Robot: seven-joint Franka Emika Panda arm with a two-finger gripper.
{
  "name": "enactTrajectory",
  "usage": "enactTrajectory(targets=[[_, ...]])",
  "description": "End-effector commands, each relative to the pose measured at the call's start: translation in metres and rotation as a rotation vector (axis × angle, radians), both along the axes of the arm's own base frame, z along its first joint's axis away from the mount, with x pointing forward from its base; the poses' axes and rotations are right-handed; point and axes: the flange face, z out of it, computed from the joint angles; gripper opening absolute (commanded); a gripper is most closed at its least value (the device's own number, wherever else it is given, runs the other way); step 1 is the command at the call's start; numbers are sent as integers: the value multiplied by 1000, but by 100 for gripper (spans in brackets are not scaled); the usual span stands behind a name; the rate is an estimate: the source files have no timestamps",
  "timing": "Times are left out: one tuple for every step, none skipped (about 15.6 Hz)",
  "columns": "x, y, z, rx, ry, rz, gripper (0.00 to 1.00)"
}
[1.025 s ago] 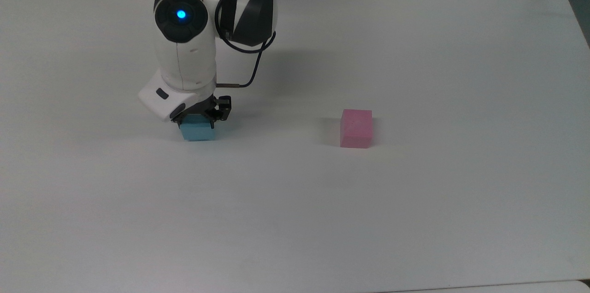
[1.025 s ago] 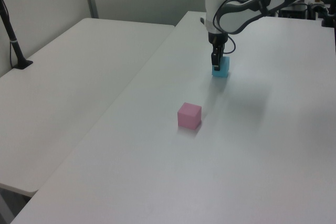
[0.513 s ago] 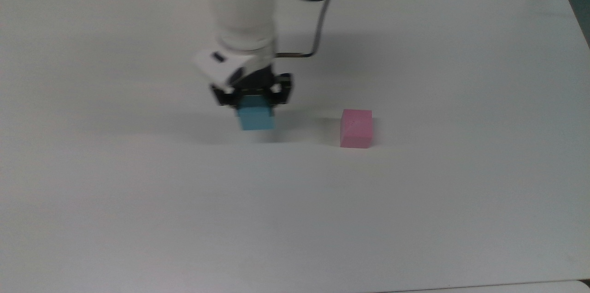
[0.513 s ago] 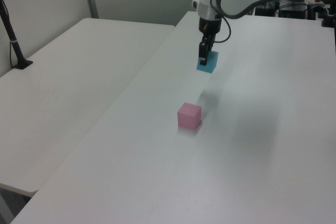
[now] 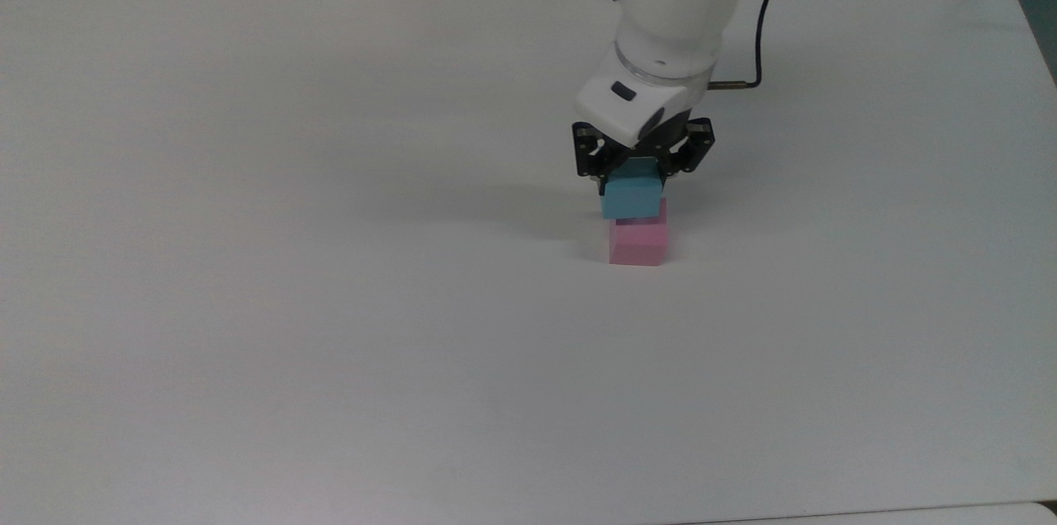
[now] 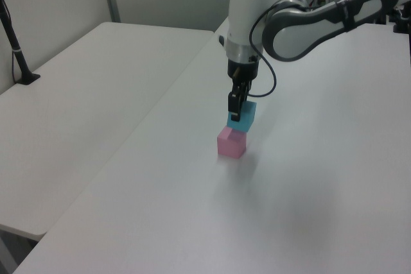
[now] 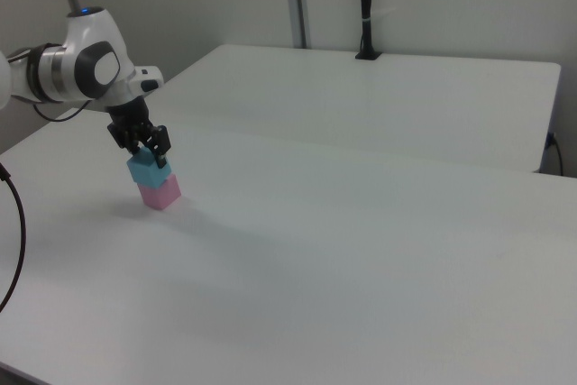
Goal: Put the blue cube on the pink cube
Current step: 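Lower the blue cube onto the pink cube's top face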
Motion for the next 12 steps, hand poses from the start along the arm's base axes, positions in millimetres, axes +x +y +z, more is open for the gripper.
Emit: enactTrajectory(targets=[[7, 3, -15, -25, 15, -27, 28], [7, 3, -16, -26, 14, -30, 29], [8, 5, -13, -24, 9, -28, 29], [8, 7, -14, -23, 9, -26, 29], [7, 10, -13, -18, 6, -46, 31], [7, 11, -13, -15, 1, -65, 32], [7, 12, -12, -12, 0, -76, 32], [7, 12, -11, -9, -1, -79, 32], [7, 12, -11, -7, -2, -81, 32], [9, 13, -6, -2, -8, -84, 32], [10, 14, -1, 4, -16, -92, 33], [11, 14, -2, 6, -19, -108, 38]])
